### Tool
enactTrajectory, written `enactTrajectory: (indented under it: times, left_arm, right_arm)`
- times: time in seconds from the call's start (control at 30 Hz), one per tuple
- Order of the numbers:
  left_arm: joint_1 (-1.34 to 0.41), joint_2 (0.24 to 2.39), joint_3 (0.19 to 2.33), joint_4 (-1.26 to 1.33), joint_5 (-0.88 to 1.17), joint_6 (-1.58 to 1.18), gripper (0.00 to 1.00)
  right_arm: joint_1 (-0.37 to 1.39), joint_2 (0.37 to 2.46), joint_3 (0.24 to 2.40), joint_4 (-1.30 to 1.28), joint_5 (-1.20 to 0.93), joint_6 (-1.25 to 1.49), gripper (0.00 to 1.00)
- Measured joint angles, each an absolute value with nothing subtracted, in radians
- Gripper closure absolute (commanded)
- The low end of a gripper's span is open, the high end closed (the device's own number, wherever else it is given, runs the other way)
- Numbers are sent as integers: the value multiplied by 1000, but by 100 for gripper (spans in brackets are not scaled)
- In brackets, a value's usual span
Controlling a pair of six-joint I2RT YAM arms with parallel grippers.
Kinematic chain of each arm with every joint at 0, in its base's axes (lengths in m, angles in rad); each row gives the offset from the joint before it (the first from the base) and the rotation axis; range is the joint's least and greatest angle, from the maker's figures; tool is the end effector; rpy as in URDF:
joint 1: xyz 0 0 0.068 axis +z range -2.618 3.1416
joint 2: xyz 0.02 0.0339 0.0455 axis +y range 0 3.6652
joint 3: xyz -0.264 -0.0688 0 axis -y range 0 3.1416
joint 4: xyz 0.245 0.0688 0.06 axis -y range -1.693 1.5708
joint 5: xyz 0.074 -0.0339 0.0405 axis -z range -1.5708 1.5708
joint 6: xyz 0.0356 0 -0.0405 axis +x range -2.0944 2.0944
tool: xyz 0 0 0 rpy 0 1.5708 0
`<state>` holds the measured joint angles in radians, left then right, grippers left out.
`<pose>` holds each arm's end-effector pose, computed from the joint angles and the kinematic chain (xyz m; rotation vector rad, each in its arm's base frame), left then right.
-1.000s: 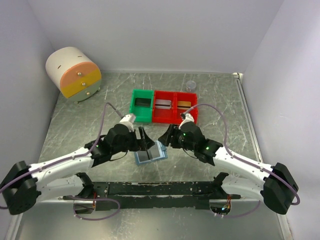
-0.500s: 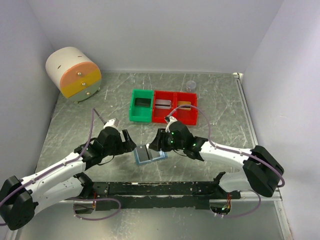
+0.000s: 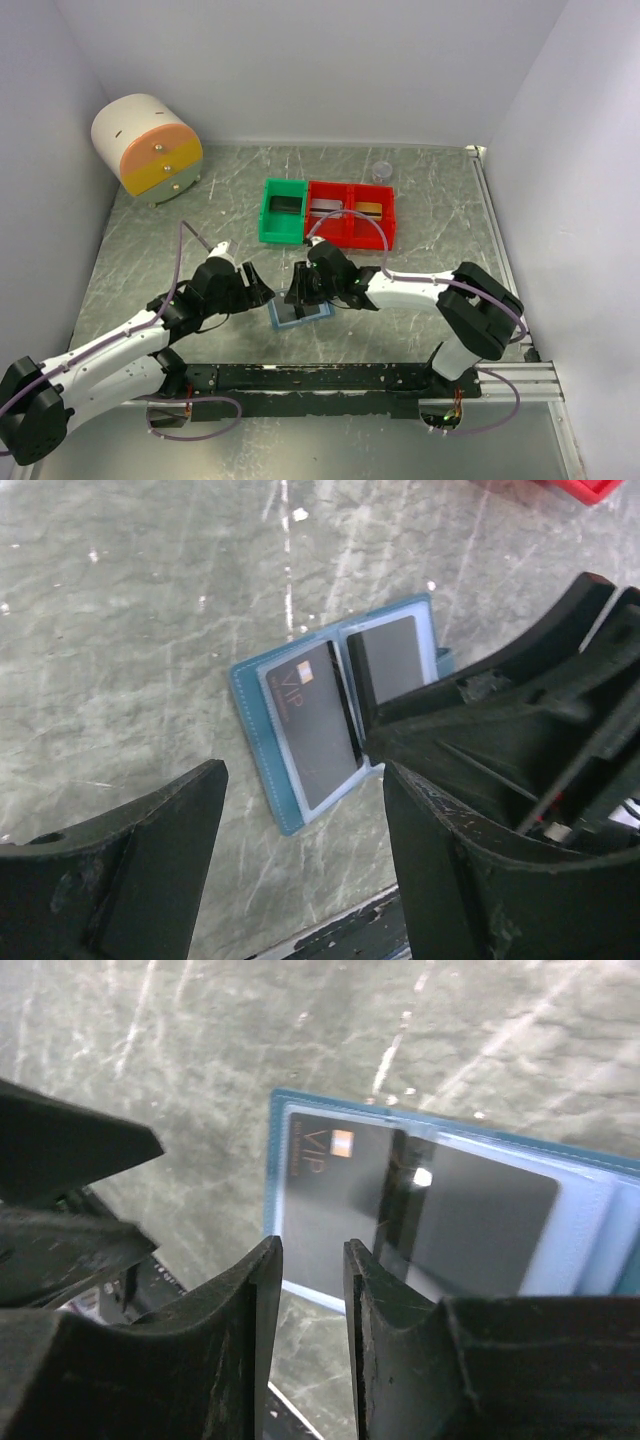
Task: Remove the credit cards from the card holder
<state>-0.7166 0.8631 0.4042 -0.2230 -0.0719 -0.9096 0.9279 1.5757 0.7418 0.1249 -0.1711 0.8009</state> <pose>0.1371 -0.1161 0.1904 -0.2691 2.3578 -0.7622 0.1829 0.2543 0.1654 -0.2586 2.5043 1.0198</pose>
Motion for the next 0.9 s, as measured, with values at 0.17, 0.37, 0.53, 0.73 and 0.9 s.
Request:
enactTrajectory:
  times: [0.17,0.37,0.53,0.73,0.9]
  left_arm:
    - [-717,886,401,-134,16,-896,23]
    - [-717,994,397,43,145,-894,24]
    - [-717,1138,395,184,202,-917,25]
    - [-725,1305,373,334,231,-968,26]
    - [-760,1374,369,410,228,-1005,27]
  right_arm:
    - [929,1568,754,48,-73,791,71]
    - [907,1487,731,-21,29,775,77]
    - [875,1488,707,-25,36,758,81]
    - [873,1514,682,-17,36,750,82]
    - [872,1513,672,-3,38,750,83]
